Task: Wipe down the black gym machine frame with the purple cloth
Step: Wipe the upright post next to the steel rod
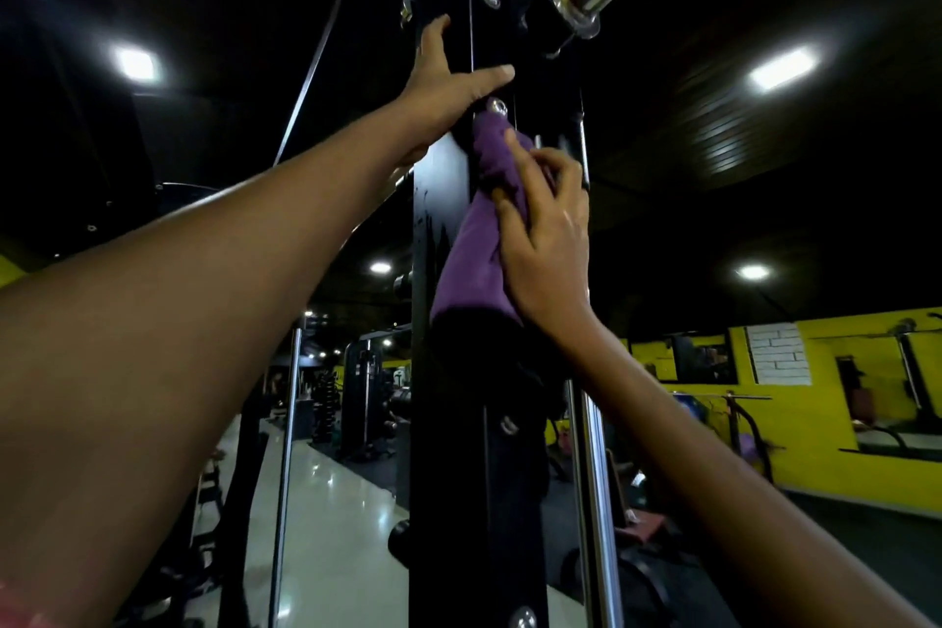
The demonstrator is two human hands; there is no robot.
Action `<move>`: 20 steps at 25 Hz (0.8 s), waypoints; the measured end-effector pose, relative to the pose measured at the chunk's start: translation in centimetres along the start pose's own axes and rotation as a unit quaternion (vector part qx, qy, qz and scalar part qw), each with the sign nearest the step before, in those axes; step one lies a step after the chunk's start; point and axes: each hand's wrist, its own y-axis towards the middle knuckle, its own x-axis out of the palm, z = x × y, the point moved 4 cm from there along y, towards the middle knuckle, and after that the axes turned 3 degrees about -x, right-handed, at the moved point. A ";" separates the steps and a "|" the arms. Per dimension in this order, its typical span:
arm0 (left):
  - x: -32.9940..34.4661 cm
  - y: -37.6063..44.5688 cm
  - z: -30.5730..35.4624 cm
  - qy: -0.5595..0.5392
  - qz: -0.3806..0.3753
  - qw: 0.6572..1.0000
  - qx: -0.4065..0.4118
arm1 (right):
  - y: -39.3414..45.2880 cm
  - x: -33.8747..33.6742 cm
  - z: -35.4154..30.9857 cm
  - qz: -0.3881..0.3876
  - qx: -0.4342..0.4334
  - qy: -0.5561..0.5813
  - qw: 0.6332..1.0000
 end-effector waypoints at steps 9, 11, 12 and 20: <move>1.5 -4.8 1.5 0.228 0.076 0.955 0.174 | -14.9 -2.1 0.5 -0.081 -0.050 0.020 0.995; 1.9 -6.0 1.1 0.245 0.036 0.932 0.263 | -14.7 -2.4 0.3 -0.079 -0.056 0.022 0.995; 2.1 -6.6 0.8 0.253 0.004 0.922 0.293 | -13.5 -2.3 0.2 -0.061 -0.049 0.023 0.997; 2.2 -9.7 -0.8 0.233 -0.049 0.914 0.329 | -9.8 -1.0 -1.0 0.042 0.006 -0.013 0.999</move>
